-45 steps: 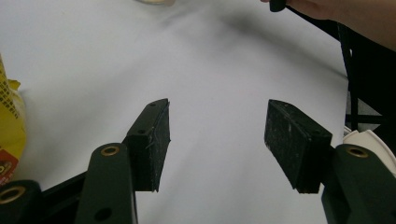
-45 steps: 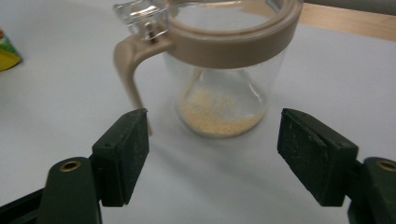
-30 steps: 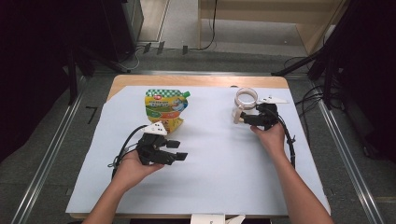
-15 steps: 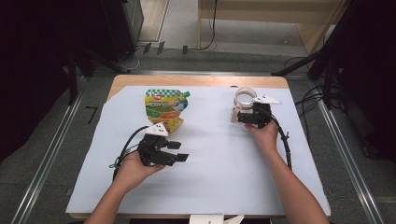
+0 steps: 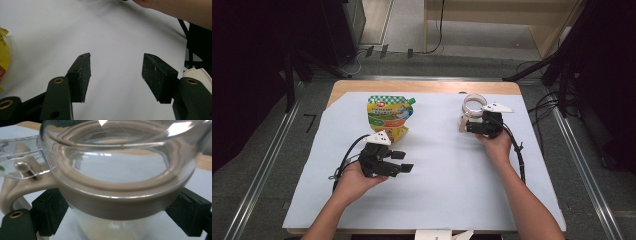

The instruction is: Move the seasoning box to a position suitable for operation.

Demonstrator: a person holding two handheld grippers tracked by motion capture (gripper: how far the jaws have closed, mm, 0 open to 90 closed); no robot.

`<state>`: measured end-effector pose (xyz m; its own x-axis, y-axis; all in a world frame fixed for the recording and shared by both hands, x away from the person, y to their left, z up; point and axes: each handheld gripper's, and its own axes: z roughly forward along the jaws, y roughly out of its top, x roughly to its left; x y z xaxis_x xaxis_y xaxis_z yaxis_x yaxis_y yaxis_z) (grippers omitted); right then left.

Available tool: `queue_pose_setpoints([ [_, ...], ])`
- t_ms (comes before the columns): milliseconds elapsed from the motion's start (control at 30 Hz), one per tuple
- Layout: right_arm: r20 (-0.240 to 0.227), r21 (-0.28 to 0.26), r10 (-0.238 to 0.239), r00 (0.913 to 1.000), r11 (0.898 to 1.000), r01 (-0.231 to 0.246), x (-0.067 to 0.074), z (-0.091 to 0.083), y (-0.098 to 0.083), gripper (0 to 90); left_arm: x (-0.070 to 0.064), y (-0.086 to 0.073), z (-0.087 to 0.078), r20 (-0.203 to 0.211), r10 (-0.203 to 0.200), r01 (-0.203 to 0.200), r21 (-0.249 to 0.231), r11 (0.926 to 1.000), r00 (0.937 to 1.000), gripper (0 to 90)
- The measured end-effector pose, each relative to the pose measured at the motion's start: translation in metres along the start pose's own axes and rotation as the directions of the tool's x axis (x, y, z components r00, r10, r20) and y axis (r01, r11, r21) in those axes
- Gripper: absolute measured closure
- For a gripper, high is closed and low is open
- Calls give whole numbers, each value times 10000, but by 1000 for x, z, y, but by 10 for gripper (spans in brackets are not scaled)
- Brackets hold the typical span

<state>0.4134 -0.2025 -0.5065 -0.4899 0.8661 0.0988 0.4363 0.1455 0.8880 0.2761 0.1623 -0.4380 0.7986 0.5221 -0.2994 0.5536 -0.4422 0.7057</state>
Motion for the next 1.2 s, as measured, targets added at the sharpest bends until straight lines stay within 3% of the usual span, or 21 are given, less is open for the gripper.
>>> queue_pose_setpoints([
  [333,-534,-259,-198,9984,9995,184,25,-30,6,117,3,2,0,31,-43,43,6,10000,10000,409],
  [633,-1270,-226,-460,9908,9988,435,58,-68,-2,117,2,7,7,-14,246,-246,221,9995,9997,406],
  [933,-1867,-32,-595,9806,9982,600,84,-77,-14,117,7,10,11,80,230,-231,235,9995,9997,405],
  [1200,-2563,72,-779,9635,9966,825,116,-77,-23,117,10,10,11,54,263,-263,140,9996,9996,412],
])
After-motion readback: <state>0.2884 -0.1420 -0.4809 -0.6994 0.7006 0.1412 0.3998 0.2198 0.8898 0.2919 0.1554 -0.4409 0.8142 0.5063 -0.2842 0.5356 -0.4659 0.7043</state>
